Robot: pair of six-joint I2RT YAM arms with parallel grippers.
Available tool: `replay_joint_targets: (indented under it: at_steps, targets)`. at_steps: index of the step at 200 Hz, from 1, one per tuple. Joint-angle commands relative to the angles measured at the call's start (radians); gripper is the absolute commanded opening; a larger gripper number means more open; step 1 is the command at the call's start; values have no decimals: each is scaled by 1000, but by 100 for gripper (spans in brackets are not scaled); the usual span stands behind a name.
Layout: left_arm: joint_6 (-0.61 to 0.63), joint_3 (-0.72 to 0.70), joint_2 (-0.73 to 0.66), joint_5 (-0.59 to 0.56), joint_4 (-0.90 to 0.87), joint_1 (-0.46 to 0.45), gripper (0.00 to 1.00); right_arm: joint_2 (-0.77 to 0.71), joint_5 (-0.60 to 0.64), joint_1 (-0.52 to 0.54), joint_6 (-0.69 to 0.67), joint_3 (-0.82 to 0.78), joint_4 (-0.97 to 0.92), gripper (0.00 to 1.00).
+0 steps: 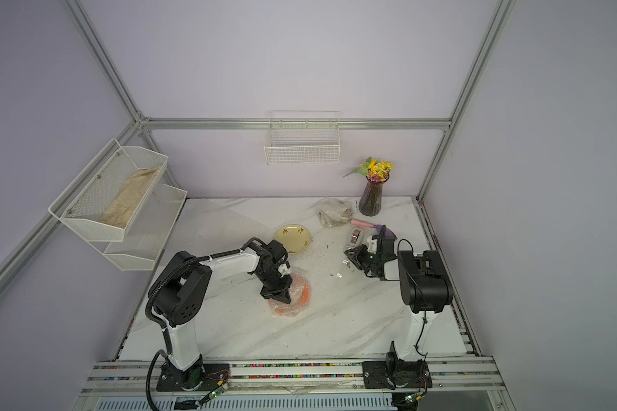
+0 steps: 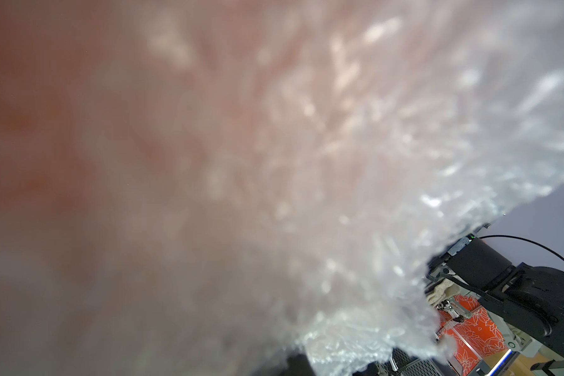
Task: Wrap dinner plates in bubble wrap
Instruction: Tear off the tape using the Tape Cutter.
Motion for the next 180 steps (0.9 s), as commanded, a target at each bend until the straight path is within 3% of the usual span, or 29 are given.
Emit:
replay_joint_targets:
  at_steps: [1, 25, 71, 106, 132, 155, 180]
  targets:
    - [-16, -34, 22, -90, -49, 6, 5, -4, 39, -1, 32, -4, 106, 16]
    - [-16, -34, 20, -91, -51, 6, 5, -18, 46, 0, 52, 2, 14, 0]
    - [-14, -39, 20, -92, -51, 5, 5, -29, 115, 23, 89, 48, -453, 0]
    - [-12, -40, 22, -96, -49, 5, 5, 5, 164, 65, 193, 13, -470, 0]
    - [-19, -49, 14, -97, -42, 6, 5, -87, 236, 80, 147, 35, -533, 0]
    - [-24, -60, -2, -106, -28, 7, 5, -230, 335, 111, 4, 120, -724, 0]
    - [-20, -74, -16, -100, 27, 7, 4, -344, 313, 153, -100, 158, -772, 0]
